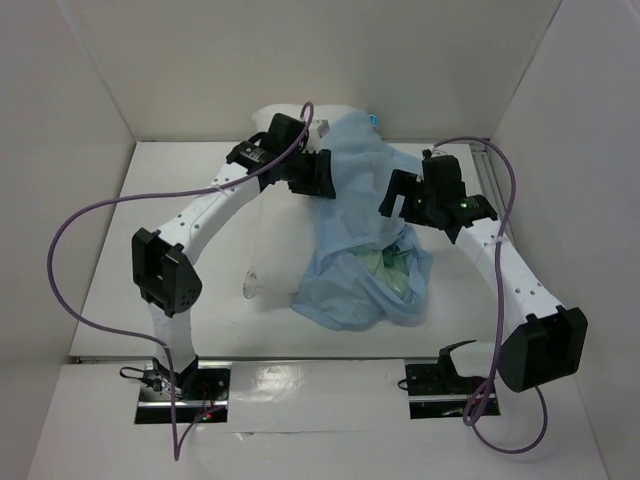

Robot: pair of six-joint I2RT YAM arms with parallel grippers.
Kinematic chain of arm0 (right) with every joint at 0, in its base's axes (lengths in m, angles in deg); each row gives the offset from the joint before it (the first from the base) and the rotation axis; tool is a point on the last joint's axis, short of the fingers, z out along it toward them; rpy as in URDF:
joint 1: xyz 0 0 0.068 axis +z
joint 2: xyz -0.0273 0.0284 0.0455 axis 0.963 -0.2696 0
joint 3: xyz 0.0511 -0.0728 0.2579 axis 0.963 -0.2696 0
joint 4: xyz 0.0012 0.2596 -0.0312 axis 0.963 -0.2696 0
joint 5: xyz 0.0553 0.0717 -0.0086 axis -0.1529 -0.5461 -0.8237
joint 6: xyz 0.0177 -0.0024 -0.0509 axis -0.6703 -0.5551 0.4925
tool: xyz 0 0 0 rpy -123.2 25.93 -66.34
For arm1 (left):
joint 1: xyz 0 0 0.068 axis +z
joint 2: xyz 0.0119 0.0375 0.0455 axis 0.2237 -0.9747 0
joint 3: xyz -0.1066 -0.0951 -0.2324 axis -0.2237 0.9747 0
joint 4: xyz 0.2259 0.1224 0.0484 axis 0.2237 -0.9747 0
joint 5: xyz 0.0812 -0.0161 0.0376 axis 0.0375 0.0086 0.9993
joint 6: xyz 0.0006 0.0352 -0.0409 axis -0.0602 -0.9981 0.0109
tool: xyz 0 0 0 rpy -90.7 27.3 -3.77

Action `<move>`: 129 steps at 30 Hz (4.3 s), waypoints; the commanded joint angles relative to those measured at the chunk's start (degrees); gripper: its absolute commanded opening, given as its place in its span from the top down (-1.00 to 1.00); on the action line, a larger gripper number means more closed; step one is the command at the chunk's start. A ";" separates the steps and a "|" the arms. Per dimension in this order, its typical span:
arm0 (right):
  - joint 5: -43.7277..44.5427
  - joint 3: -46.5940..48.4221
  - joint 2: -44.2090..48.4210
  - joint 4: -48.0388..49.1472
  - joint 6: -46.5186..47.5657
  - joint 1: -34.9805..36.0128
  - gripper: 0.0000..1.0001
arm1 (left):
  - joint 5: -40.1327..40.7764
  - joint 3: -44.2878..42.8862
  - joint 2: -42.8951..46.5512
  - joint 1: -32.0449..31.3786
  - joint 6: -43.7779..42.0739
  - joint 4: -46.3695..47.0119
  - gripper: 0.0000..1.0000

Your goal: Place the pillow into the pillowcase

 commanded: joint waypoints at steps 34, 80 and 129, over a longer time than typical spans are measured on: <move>-15.64 0.35 -12.37 5.71 1.21 7.97 -1.00 | 20.10 -3.08 30.21 32.28 6.34 5.66 1.00; 24.70 17.65 -12.46 -18.37 2.87 -7.60 -0.41 | 0.05 4.18 22.82 42.21 12.93 4.35 1.00; 10.91 43.86 -58.60 -5.54 0.68 37.51 -0.12 | 3.83 8.33 22.91 43.79 8.10 3.91 1.00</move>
